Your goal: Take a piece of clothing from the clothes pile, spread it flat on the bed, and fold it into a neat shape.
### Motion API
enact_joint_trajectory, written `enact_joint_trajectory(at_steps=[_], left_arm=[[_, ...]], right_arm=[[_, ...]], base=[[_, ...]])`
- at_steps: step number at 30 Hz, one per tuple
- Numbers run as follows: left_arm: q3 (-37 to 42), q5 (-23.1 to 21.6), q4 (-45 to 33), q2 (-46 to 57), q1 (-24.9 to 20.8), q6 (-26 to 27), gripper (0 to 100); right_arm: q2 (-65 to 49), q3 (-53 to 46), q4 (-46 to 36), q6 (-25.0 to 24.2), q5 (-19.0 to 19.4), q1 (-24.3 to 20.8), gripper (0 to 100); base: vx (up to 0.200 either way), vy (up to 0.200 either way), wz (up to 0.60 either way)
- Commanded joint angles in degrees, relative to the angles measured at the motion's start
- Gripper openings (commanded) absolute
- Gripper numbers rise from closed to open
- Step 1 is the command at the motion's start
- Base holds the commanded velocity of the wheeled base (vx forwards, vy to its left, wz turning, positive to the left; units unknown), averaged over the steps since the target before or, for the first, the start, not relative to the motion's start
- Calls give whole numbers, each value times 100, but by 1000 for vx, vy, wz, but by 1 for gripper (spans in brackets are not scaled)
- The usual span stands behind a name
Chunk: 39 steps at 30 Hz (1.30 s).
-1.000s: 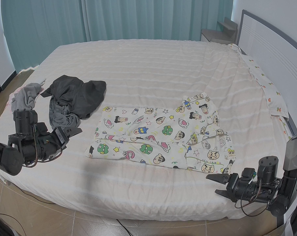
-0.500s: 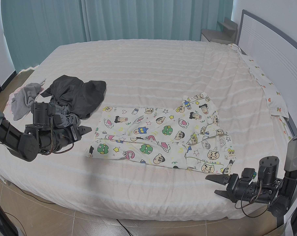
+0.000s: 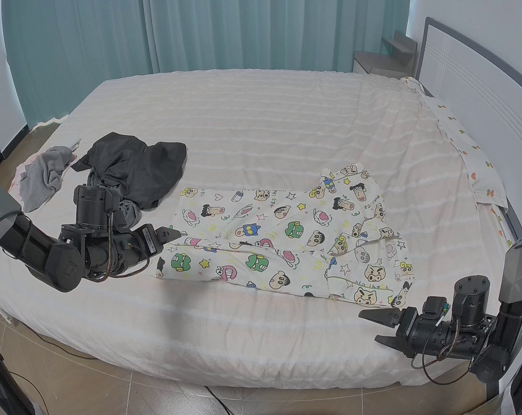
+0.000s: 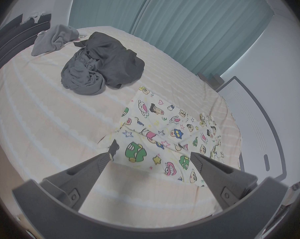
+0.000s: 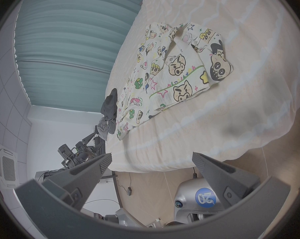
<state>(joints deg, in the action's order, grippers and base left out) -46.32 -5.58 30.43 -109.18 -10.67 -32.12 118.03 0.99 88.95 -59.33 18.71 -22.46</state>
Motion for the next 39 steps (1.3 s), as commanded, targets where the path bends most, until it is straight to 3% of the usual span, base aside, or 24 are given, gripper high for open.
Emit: enact_joint_trajectory(at_steps=[1,6,13,16,24,39], left_arm=[[-254,-4,42,-315,-32,22,100],[-579,-13,42,-684,117,154,100],[-966,-31,-186,-1308,249,1094,100],[-1300,-83,-679,-1387,276,1103,100],[-1792,-909,-1470,-1492,460,1085,100],[-1810,-936,-1452,-1782,451,1085,100]], right_arm=[[18,-99,96,1,1,-101,100],[36,-90,96,9,10,-101,100],[36,-90,96,9,1,-101,100],[36,-90,96,9,1,-101,100],[27,-90,96,18,-8,-92,100],[45,-81,96,18,-17,-101,100]], base=[[200,0,0],[120,0,0],[0,0,0],[0,0,0],[0,0,0],[0,0,0]])
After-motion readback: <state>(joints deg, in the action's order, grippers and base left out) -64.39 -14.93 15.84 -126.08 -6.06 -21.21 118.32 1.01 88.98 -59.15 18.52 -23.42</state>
